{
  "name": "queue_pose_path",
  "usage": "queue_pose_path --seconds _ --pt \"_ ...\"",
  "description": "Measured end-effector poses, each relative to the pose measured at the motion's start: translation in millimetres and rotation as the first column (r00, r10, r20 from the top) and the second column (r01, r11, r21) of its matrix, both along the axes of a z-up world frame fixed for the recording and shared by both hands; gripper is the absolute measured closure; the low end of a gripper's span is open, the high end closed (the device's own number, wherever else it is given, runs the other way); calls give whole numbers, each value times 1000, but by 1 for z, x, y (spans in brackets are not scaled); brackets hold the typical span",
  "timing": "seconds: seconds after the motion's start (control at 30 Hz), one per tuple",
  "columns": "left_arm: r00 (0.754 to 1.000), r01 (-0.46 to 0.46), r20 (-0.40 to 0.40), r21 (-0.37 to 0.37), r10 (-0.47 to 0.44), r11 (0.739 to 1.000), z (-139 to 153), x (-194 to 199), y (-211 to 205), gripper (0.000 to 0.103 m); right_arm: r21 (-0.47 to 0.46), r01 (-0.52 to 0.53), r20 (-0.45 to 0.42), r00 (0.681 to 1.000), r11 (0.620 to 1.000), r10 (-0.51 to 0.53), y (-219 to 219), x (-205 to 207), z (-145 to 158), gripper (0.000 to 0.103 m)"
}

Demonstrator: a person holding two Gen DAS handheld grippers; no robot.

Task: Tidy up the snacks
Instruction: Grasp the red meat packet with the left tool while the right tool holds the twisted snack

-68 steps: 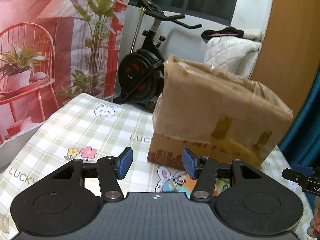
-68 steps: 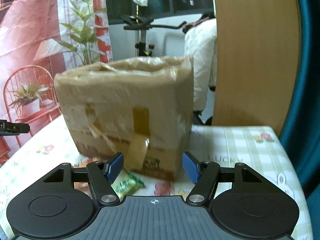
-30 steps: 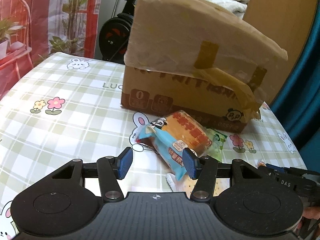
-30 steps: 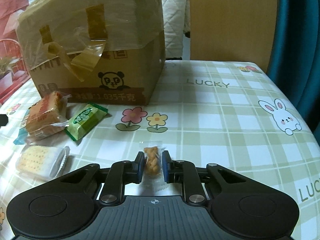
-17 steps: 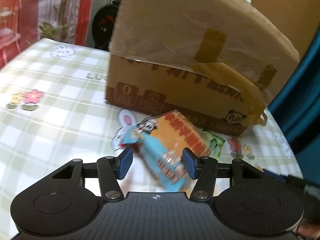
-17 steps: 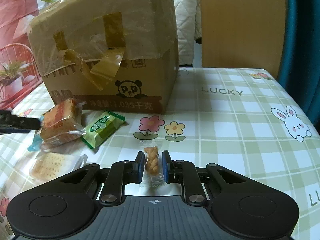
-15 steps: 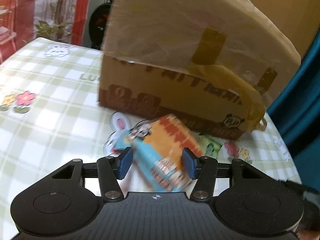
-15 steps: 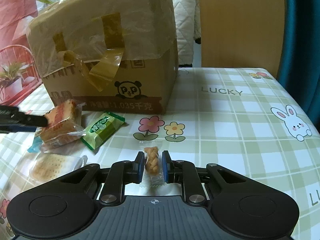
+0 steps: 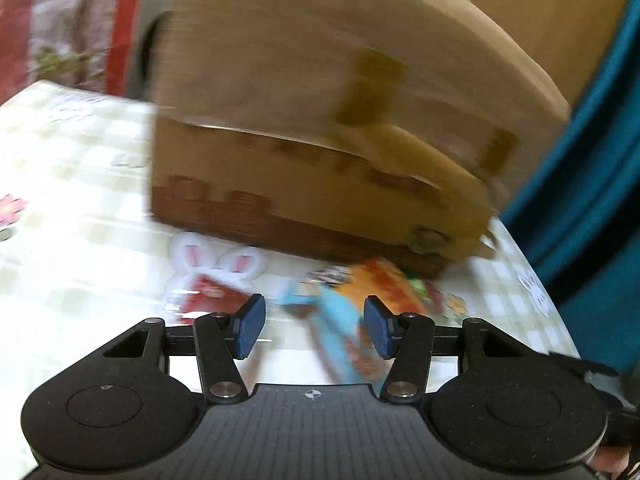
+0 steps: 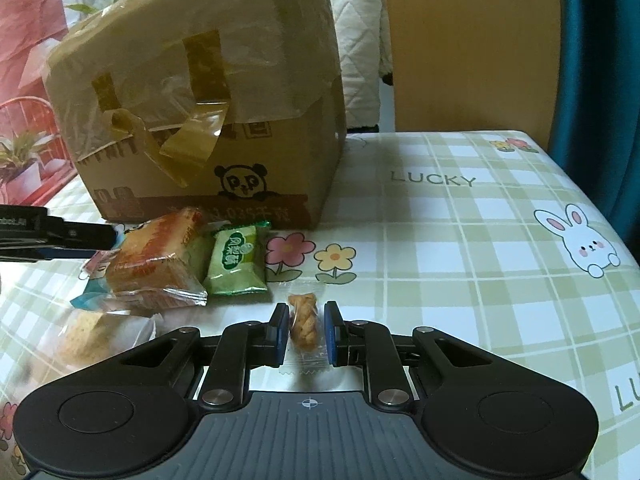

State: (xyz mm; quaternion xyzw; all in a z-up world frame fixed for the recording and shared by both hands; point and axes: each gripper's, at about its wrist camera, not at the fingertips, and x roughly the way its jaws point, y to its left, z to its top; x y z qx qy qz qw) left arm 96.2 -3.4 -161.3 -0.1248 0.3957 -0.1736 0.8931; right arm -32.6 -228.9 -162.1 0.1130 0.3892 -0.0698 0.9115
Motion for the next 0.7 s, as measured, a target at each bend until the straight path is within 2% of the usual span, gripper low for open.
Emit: queue_pose_path --seconds 0.17,0.3,0.43,0.53,0.7 --pt "995 -92 -25 45 93 995 -9 15 27 51 11 -1 -3 1000 1000 1 2 5 -2 86" --pt "994 -111 -14 65 112 992 -12 27 29 51 13 -10 -8 1000 1000 10 5 7 -4 86" --pt "996 -90 -26 23 90 996 -14 45 29 53 12 -5 -17 1000 1000 5 5 7 -5 86" --pt "995 -54 -85 -42 50 998 -19 60 27 59 9 -2 -22 1000 1000 2 3 7 -6 86" --pt "996 0 -87 8 1 1000 -25 67 19 59 13 10 -23 1000 1000 -9 0 7 -5 86"
